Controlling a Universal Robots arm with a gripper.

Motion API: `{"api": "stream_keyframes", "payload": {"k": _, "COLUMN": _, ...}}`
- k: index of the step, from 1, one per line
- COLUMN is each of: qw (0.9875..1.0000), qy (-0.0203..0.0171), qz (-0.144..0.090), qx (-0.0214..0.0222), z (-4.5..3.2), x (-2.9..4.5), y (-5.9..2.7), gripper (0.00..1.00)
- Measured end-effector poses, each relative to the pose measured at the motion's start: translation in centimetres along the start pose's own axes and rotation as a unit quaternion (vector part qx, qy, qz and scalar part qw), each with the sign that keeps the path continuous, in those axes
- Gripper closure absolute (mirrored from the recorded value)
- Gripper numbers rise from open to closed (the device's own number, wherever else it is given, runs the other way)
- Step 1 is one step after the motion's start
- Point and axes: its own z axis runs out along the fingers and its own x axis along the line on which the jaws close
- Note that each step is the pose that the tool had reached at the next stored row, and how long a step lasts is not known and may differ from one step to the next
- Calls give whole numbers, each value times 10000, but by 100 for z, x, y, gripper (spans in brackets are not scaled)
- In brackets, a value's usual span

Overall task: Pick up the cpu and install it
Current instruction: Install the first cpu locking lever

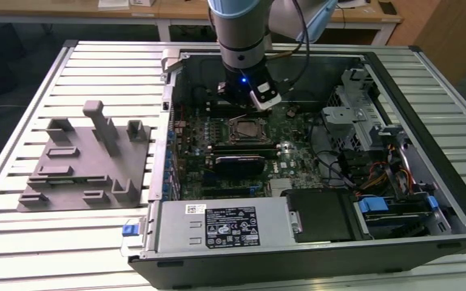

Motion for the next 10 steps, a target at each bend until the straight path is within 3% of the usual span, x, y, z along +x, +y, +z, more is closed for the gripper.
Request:
{"api": "stream_keyframes", "payload": {"k": 4, "qw": 10000, "qy": -16, "qz": -3, "qx": -2, "z": 13, "x": 12, "y": 2, "gripper": 89}}
{"api": "stream_keyframes", "payload": {"k": 10, "qw": 10000, "qy": -75, "qz": -17, "qx": 2, "z": 37, "x": 24, "y": 2, "gripper": 89}}
